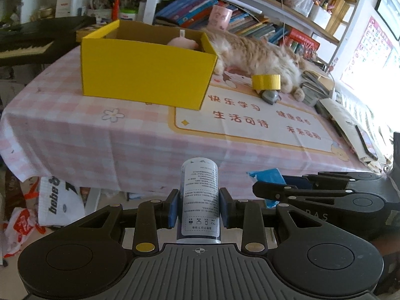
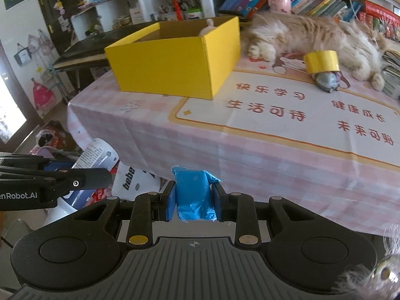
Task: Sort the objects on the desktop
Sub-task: 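Lift the cloth and spray bottle and carry both toward the yellow box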
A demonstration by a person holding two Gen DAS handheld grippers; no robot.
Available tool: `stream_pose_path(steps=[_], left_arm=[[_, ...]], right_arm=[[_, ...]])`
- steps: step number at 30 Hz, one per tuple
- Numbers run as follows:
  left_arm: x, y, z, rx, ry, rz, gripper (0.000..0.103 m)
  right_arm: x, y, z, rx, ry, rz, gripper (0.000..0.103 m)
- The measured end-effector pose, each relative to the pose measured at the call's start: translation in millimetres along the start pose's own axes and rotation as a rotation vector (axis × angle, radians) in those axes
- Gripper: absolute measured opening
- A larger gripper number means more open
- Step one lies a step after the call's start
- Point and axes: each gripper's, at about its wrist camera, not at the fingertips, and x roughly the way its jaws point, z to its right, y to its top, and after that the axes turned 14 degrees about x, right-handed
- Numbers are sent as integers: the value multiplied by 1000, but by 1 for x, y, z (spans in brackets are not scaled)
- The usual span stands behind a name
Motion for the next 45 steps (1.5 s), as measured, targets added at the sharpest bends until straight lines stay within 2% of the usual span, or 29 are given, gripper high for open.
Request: stream_pose_path(steps=[29, 37, 45], left_arm=[[-20, -7, -34, -90, 29, 65, 31], [-10, 9, -33, -94, 18, 84, 31], [-13, 47, -51, -93, 74, 149, 31]], right_arm=[[7, -1, -39, -117, 36, -12, 27], [9, 6, -35, -122, 25, -14, 27], [18, 38, -26, -77, 59, 0, 27]])
